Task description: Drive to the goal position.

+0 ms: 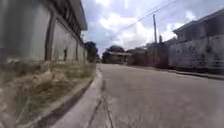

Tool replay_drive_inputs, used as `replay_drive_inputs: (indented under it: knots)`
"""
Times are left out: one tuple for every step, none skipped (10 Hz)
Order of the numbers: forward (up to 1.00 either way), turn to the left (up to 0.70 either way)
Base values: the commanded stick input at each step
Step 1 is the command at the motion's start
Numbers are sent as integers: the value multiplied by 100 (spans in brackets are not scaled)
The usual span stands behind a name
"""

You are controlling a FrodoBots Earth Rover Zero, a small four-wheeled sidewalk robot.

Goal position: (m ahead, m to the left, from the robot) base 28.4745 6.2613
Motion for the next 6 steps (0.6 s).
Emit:
replay_drive_inputs:
  knots:
    - [100, 0]
    - [100, 0]
    - [100, 0]
    - [100, 0]
    - [97, -12]
    - [96, -17]
